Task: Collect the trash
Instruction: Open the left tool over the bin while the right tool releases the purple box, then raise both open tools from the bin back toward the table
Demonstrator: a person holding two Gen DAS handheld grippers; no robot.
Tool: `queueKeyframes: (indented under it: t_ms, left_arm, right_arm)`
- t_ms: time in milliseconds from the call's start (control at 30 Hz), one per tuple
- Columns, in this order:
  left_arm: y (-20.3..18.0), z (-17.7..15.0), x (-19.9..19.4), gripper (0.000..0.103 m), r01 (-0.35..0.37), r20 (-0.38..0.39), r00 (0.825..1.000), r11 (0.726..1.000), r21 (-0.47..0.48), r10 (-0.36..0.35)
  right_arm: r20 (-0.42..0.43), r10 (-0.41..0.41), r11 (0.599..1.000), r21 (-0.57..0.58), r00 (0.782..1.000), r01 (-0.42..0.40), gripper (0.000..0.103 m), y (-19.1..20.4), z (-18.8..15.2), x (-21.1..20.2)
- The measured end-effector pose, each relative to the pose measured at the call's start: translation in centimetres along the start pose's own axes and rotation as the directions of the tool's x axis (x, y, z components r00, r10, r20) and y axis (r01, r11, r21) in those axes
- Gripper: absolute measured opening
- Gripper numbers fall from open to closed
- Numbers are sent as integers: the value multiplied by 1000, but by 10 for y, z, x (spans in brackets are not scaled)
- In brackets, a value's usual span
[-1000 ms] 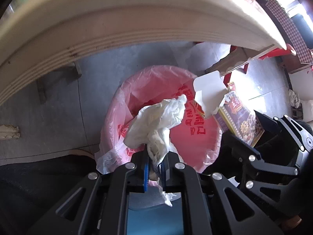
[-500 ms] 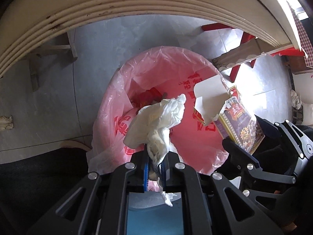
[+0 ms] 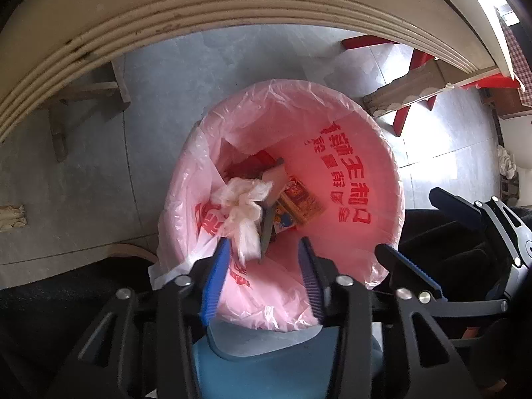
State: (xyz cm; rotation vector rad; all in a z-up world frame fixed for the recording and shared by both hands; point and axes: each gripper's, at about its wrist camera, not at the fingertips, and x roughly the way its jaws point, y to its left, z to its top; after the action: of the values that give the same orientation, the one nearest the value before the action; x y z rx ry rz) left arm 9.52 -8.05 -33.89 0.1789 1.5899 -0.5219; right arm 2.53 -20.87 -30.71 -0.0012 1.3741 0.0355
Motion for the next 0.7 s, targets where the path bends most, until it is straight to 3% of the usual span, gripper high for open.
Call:
queueKeyframes:
  t_ms: [300,700]
  left_arm:
    - [4,-1,-11,49,-22,29,999,1000,-13,22]
    - [5,-13,-78,63,-68,184,980,997,-39,74]
  right_arm:
    - [18,8,1000,13,1000,-8,74,-2,0,-5]
    - [96,22,1000,8,995,-22,75,7,4,-41]
